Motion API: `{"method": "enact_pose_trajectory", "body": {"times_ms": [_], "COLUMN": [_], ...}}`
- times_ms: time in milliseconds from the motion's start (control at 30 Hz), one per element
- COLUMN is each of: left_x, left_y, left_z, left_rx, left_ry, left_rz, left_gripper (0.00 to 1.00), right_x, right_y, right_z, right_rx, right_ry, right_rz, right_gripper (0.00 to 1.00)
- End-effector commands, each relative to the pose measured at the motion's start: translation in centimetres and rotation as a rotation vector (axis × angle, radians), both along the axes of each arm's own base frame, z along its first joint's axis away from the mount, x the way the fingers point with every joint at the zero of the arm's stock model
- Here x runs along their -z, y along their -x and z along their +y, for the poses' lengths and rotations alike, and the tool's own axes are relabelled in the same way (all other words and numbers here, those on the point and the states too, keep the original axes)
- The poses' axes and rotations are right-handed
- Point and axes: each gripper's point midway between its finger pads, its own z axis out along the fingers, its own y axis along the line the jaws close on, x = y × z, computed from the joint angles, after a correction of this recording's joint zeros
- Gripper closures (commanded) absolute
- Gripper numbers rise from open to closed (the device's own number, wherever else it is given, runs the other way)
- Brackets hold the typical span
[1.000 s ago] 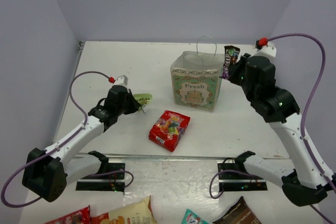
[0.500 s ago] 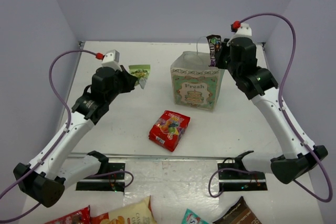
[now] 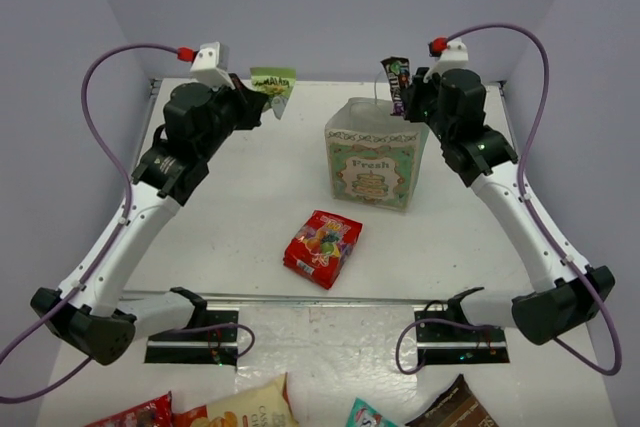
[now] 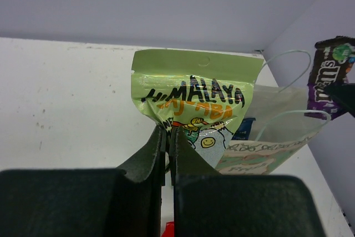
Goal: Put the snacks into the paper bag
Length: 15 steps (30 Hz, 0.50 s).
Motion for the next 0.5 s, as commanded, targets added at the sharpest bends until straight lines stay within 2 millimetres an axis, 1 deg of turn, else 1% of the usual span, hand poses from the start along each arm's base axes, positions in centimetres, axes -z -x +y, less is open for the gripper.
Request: {"method": "enact_pose_trajectory", "body": {"times_ms": [0, 67, 100, 167, 200, 267, 300, 333, 367, 400, 467], "left_x": [-4.1, -4.6, -5.2, -5.5, -6.0, -6.2, -6.7, -6.9, -7.1, -7.3, -7.0], "left_y": [-0.9, -1.3, -1.5, -1.6, -1.7, -2.0, -1.9, -2.0, -2.1, -2.2, -2.6], "left_z": [-0.9, -1.5, -1.7, -2.1, -2.2, -2.2, -2.6, -2.7, -2.9, -3.0, -3.6], "left_rx": [0.041, 0.069, 0.074, 0.093, 0.094, 0.094, 0.117, 0.125, 0.13, 0.138, 0.158], "left_ry": [0.011, 0.007, 0.005, 0.005, 0.009, -0.007, -0.011, -0.013, -0.019, -0.022, -0.029], "left_rz": [-0.14, -0.164, -0.19, -0.214, -0.239, -0.264, -0.289, -0.299, -0.312, -0.319, -0.314], "left_gripper": [1.0, 1.0, 1.0, 1.0, 1.0, 1.0, 1.0, 1.0, 1.0, 1.0, 1.0], "right_x": [-1.2, -0.3, -0.2, 0.4, 0.6, 0.9, 0.8, 0.9, 0.7, 0.8, 0.5], "right_y": [-1.0, -1.3, -1.4, -1.6, -1.7, -1.7, -1.7, -1.7, -1.5, -1.6, -1.3], "right_z": [1.6, 1.8, 1.7, 1.8, 1.8, 1.9, 1.8, 1.6, 1.4, 1.3, 1.1], "right_rx": [-0.084, -0.093, -0.09, -0.089, -0.091, -0.091, -0.085, -0.074, -0.065, -0.057, -0.05], "right_ry": [0.009, 0.018, 0.019, 0.023, 0.026, 0.025, 0.019, 0.017, 0.011, 0.008, 0.005], "right_rz": [-0.089, -0.081, -0.085, -0.079, -0.073, -0.073, -0.074, -0.072, -0.076, -0.073, -0.076], "right_gripper": [1.0, 0.99, 0.98, 0.95, 0.8, 0.62, 0.46, 0.37, 0.22, 0.18, 0.12]}}
